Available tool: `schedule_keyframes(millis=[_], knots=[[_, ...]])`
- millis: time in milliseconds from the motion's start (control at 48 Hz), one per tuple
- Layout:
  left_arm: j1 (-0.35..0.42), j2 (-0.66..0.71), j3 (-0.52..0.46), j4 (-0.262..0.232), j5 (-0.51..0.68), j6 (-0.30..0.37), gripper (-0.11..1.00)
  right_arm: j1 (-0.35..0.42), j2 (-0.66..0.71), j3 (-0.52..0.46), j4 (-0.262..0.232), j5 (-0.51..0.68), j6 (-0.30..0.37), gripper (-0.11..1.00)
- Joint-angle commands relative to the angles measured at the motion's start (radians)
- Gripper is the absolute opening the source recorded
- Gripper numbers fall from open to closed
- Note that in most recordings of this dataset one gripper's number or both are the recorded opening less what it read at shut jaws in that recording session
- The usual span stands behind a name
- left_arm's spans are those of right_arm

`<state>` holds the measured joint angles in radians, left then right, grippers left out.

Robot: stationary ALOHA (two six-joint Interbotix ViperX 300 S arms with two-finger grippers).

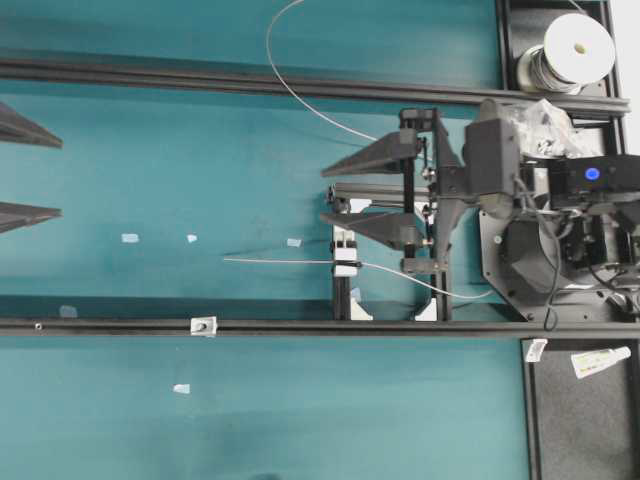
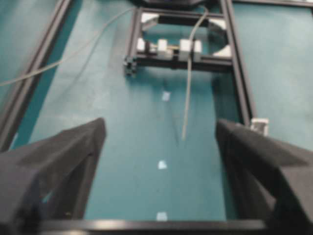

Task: Insert the wire through the hole in the metal fitting.
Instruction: 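Move the right gripper left over the silver wire near the frame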

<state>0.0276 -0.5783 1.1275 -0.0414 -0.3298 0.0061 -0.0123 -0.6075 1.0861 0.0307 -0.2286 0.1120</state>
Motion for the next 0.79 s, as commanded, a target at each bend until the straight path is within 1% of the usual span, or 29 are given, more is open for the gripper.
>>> schedule_keyframes(millis=[0, 167, 354, 500, 604, 771], knots=[[0.003, 0.034, -0.002, -0.002, -0.052, 0.003, 0.9, -0.003, 0.025, -0.015, 0.002, -0.025, 0.008, 0.68], [0.003, 0.103, 0.029, 0.002, -0.135, 0.018, 0.89, 0.0, 0.086, -0.009, 0.0, -0.057, 0.046, 0.68], [-0.002, 0.158, 0.063, 0.003, -0.207, 0.021, 0.89, 0.018, 0.17, -0.008, -0.003, -0.104, 0.049, 0.68], [-0.02, 0.21, 0.092, 0.003, -0.288, 0.025, 0.88, 0.026, 0.239, -0.002, -0.003, -0.167, 0.052, 0.68], [-0.034, 0.247, 0.101, 0.003, -0.336, 0.023, 0.88, 0.028, 0.29, -0.005, -0.003, -0.187, 0.058, 0.68], [-0.038, 0.302, 0.094, 0.003, -0.376, 0.02, 0.88, 0.037, 0.36, -0.018, -0.003, -0.187, 0.104, 0.68]])
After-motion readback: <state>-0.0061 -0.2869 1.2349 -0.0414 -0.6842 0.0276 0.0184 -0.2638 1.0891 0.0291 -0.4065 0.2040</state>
